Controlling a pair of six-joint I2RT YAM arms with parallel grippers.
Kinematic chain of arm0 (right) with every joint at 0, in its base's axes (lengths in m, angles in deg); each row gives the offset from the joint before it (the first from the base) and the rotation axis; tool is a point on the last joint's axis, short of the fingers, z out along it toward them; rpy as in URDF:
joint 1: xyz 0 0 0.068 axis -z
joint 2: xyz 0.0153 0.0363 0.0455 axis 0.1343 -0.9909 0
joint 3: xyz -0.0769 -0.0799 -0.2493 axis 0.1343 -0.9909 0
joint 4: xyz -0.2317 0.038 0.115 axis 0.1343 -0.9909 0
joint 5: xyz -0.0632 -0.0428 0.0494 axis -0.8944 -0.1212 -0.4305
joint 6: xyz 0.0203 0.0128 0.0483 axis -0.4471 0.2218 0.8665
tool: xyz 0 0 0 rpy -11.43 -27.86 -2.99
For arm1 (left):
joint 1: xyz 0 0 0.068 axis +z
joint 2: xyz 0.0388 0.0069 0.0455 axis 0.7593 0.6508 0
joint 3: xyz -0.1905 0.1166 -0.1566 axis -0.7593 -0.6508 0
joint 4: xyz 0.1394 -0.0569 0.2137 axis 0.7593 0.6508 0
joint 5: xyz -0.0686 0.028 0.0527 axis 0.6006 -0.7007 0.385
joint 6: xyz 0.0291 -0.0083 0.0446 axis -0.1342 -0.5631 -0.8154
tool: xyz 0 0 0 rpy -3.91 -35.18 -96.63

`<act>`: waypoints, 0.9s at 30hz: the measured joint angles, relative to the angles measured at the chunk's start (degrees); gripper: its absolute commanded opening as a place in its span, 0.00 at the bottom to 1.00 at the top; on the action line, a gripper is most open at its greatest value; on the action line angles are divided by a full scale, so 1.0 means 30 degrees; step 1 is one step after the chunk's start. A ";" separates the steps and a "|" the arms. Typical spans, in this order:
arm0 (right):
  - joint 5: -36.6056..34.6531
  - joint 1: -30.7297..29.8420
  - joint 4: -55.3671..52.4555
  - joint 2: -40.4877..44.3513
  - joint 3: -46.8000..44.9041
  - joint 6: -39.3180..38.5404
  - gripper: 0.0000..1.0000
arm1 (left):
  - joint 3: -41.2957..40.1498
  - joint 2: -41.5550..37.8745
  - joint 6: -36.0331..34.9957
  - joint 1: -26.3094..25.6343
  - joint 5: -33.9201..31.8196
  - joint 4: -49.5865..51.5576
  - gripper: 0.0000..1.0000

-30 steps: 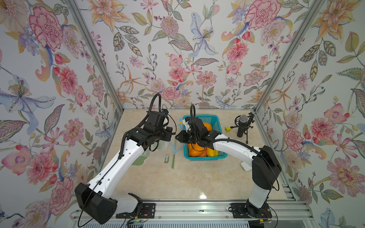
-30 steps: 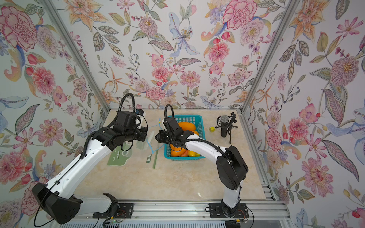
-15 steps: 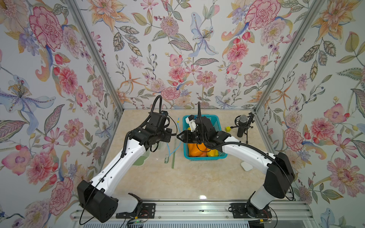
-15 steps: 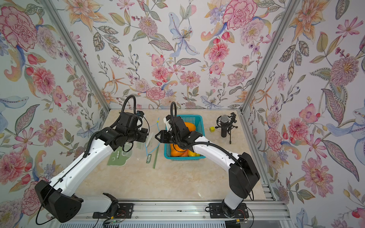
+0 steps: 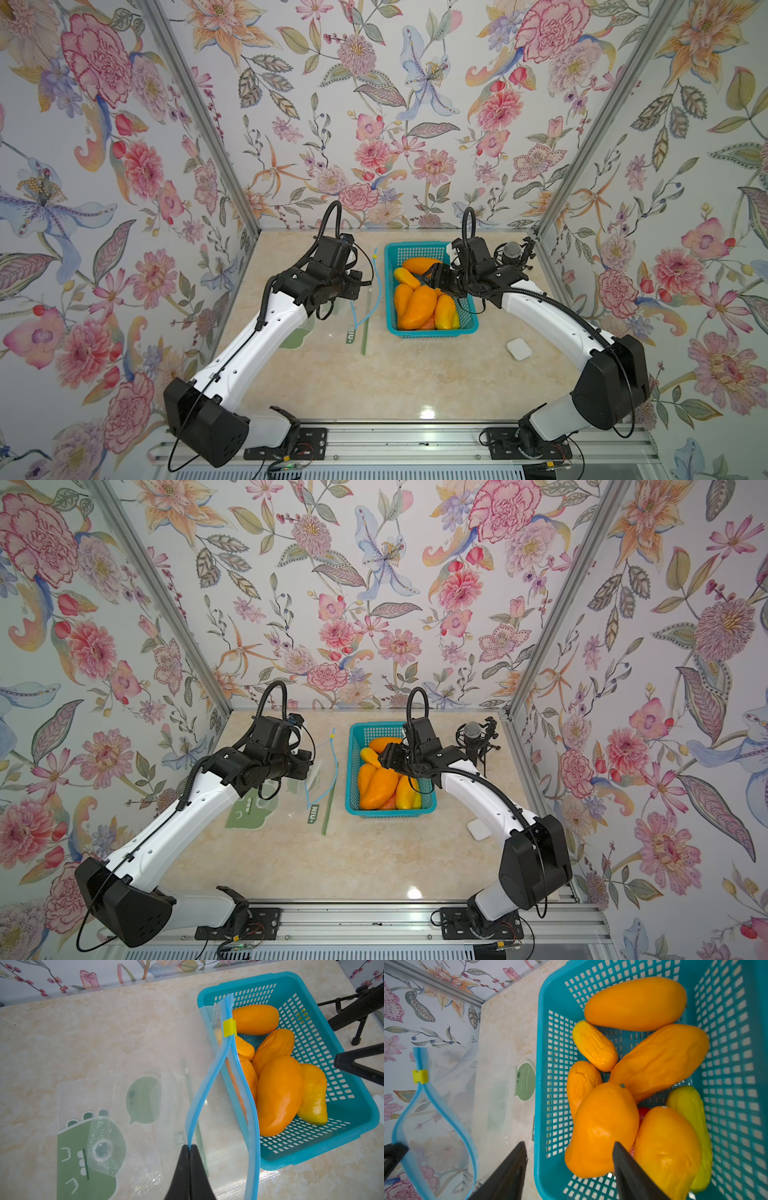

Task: Place the mango in a zip-top bag and seal the zipper
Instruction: Pick up the mango from the basket.

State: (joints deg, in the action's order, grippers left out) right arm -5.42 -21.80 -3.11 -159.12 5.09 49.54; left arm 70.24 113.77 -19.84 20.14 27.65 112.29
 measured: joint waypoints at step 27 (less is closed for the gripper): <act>0.0743 -0.0852 0.0495 -0.3133 -0.1413 0.0517 0.77 | 0.0000 0.0000 0.0007 0.0000 0.0015 -0.0022 0.00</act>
State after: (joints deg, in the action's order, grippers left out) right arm -3.19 -24.36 -1.62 -168.52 0.85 51.09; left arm 70.24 113.77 -19.81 20.14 27.70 112.22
